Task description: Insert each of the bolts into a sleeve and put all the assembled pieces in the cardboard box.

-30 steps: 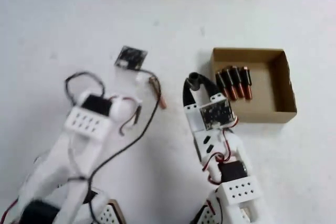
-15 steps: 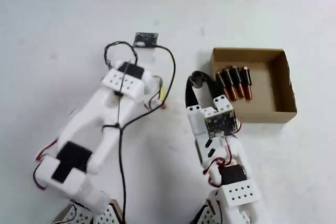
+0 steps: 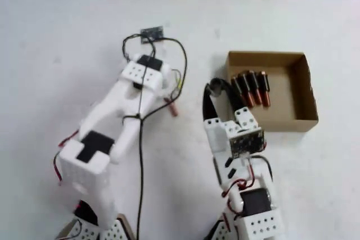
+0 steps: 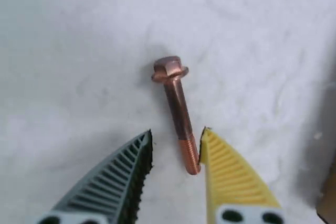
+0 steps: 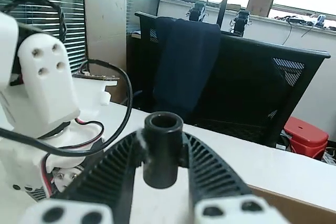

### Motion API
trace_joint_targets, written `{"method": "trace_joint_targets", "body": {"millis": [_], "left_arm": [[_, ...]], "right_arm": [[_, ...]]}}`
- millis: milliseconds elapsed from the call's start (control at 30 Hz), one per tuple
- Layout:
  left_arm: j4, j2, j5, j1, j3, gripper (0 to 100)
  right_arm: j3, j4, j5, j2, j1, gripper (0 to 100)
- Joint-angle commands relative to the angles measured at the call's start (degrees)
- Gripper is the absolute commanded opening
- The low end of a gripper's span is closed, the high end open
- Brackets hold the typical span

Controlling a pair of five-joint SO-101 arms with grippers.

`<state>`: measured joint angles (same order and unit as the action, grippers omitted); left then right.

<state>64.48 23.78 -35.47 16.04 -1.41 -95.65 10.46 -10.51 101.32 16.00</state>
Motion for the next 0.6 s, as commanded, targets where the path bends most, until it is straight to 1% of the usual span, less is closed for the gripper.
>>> {"method": "trace_joint_targets", "body": {"millis": [0, 200, 333, 567], "left_arm": [[-1.1, 0.6, -1.1, -2.0, -4.3, 18], [-1.1, 4.5, -1.2, -3.0, -6.9, 18], [-1.1, 7.9, -3.6, -3.0, -8.9, 18], [-1.1, 12.5, -4.0, -3.0, -12.7, 18]], "right_arm": [[-1.1, -1.6, 3.6, 1.8, -3.0, 1.6], [-1.2, -1.5, 7.6, 1.8, -4.8, 1.6], [-1.2, 0.5, 7.6, 1.8, -4.4, 1.6], [-1.2, 0.9, 7.2, 1.8, -4.4, 1.7]]}}
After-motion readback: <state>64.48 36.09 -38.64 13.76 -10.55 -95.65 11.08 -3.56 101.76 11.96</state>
